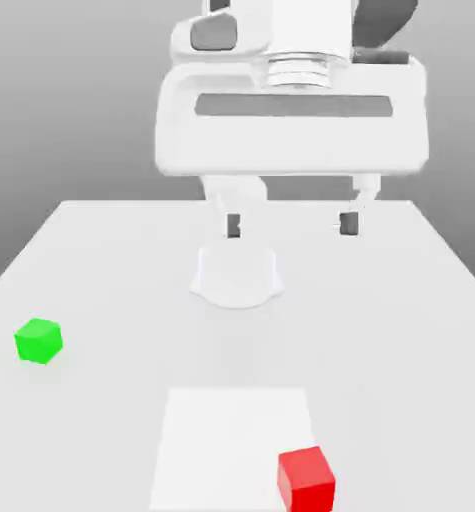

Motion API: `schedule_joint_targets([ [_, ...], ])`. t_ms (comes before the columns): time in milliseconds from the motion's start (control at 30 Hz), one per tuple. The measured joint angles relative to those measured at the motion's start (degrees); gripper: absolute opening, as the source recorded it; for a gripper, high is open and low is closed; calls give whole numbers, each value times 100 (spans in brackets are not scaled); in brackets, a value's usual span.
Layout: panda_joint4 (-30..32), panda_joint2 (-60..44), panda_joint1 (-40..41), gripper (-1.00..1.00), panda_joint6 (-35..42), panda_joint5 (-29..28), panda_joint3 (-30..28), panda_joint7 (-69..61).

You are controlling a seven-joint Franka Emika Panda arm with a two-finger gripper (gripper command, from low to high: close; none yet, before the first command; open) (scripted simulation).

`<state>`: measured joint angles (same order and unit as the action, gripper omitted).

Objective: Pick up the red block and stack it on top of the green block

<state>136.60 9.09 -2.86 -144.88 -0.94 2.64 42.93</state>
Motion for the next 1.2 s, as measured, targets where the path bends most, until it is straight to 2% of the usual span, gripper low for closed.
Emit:
schedule_joint_targets([
  [333,267,-2078,-198,0,-749,-96,111,-132],
  [500,156,-3115,-292,0,-1532,-218,18,-60],
  [533,139,-3227,-304,-100,-1626,-232,4,-50],
  [733,130,-3284,-306,-100,-1672,-246,0,-38],
  [933,294,-2328,-225,-100,-886,-125,55,-169],
  [1200,757,-1577,605,-100,-718,-804,-844,-952],
])
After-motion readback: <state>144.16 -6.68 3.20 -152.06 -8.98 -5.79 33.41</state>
